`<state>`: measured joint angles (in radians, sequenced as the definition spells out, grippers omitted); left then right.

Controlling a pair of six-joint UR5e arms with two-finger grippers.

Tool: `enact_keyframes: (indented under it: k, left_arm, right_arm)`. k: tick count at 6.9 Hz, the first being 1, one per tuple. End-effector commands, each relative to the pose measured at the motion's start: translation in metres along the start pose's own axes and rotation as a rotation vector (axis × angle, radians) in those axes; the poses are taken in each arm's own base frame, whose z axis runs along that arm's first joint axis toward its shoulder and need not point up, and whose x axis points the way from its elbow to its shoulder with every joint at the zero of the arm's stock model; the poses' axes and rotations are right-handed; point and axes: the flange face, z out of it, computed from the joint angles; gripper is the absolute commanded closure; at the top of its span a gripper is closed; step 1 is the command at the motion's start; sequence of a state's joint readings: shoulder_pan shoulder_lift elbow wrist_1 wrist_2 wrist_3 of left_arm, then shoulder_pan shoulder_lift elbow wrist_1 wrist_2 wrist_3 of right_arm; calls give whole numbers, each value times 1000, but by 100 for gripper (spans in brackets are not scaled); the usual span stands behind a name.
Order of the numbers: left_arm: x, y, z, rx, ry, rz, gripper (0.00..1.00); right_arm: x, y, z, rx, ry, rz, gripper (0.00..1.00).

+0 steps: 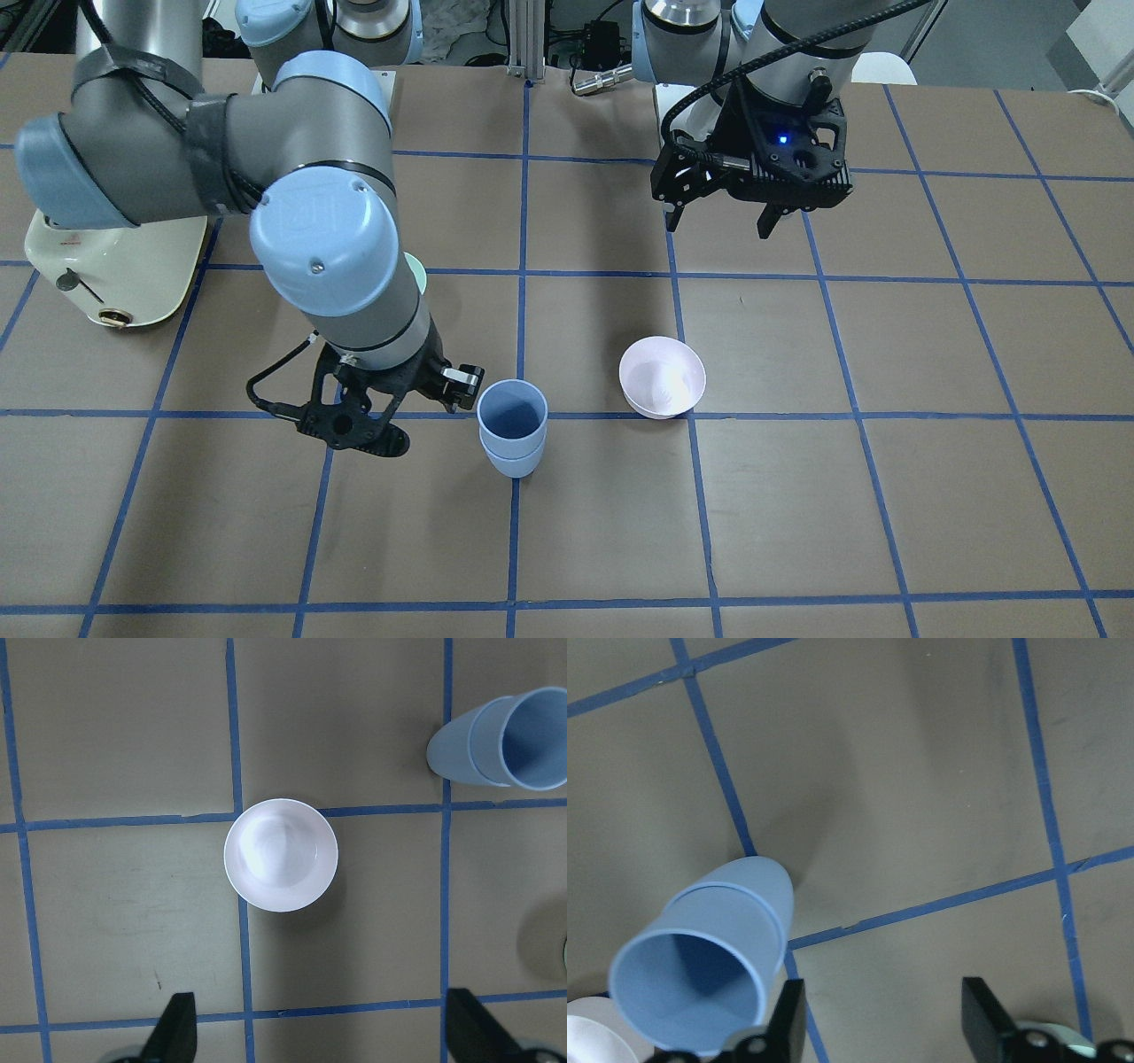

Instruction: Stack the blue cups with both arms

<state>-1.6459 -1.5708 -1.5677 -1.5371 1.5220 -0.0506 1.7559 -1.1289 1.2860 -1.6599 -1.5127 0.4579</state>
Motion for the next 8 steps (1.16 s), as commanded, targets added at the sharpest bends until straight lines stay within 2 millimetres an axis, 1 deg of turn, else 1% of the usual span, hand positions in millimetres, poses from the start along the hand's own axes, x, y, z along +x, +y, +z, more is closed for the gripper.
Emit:
enact_keyframes:
  k: [1, 2, 3, 4, 5, 6, 7, 8]
  left_arm:
    - [0, 0, 0, 0, 0, 0, 0]
    - [0, 0, 0, 0, 0, 0, 0]
    - [0, 0, 0, 0, -1, 0, 0]
    - [0, 0, 0, 0, -3, 0, 0]
    - [0, 0, 0, 0, -3, 0, 0]
    - [0, 0, 0, 0, -3, 0, 0]
    - [0, 0, 0, 0, -3, 0, 0]
    - [0, 0, 0, 0, -3, 0, 0]
  right_arm:
    - [42, 3, -39, 4, 5, -101, 0]
    - [63, 21, -75, 15, 2, -115, 0]
    - [99, 16, -89, -10, 1, -143, 0]
    - [125, 8, -95, -16, 3, -177, 0]
    - [133, 5, -93, -21, 5, -175, 0]
    - [142, 7, -97, -17, 10, -168, 0]
    - [150, 18, -105, -11, 13, -158, 0]
    - [161, 31, -103, -13, 46, -150, 0]
